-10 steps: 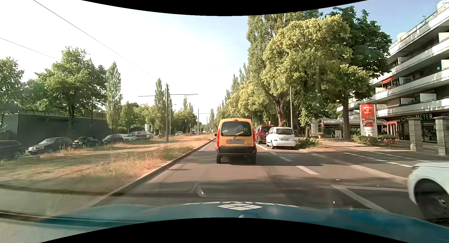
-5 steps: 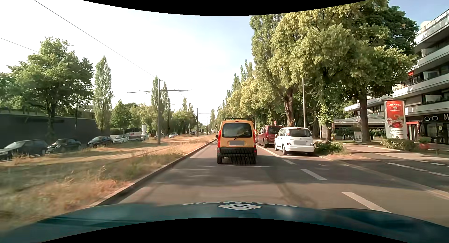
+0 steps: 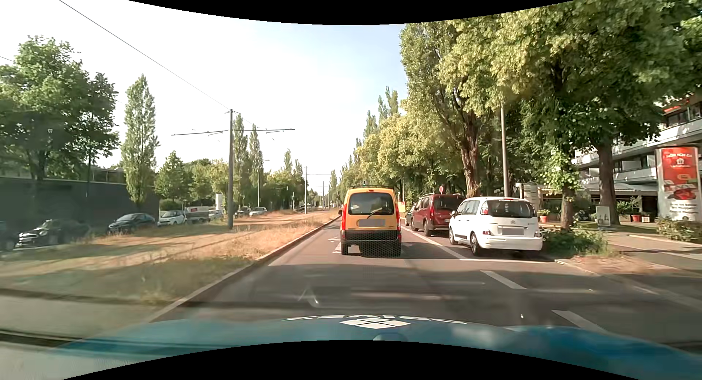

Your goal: Follow the waypoints while adhering to traffic rules and regulations

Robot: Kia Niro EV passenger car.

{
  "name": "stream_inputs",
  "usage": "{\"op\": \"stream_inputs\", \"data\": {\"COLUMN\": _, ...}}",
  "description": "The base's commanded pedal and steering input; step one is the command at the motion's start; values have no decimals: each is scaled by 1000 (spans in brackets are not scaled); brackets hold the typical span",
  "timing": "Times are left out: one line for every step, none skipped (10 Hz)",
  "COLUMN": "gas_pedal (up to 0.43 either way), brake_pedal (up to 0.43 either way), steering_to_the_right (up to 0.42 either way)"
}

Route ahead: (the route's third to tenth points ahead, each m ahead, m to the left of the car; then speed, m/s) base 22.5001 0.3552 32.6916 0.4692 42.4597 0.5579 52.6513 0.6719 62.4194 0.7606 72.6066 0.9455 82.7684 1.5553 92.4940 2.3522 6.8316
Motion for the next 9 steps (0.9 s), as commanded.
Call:
{"op": "stream_inputs", "data": {"gas_pedal": 138, "brake_pedal": 0, "steering_to_the_right": -3}}
{"op": "stream_inputs", "data": {"gas_pedal": 110, "brake_pedal": 0, "steering_to_the_right": -3}}
{"op": "stream_inputs", "data": {"gas_pedal": 110, "brake_pedal": 0, "steering_to_the_right": -3}}
{"op": "stream_inputs", "data": {"gas_pedal": 110, "brake_pedal": 0, "steering_to_the_right": -3}}
{"op": "stream_inputs", "data": {"gas_pedal": 110, "brake_pedal": 0, "steering_to_the_right": -3}}
{"op": "stream_inputs", "data": {"gas_pedal": 110, "brake_pedal": 0, "steering_to_the_right": -3}}
{"op": "stream_inputs", "data": {"gas_pedal": 110, "brake_pedal": 0, "steering_to_the_right": -3}}
{"op": "stream_inputs", "data": {"gas_pedal": 110, "brake_pedal": 0, "steering_to_the_right": -3}}
{"op": "stream_inputs", "data": {"gas_pedal": 118, "brake_pedal": 0, "steering_to_the_right": -3}}
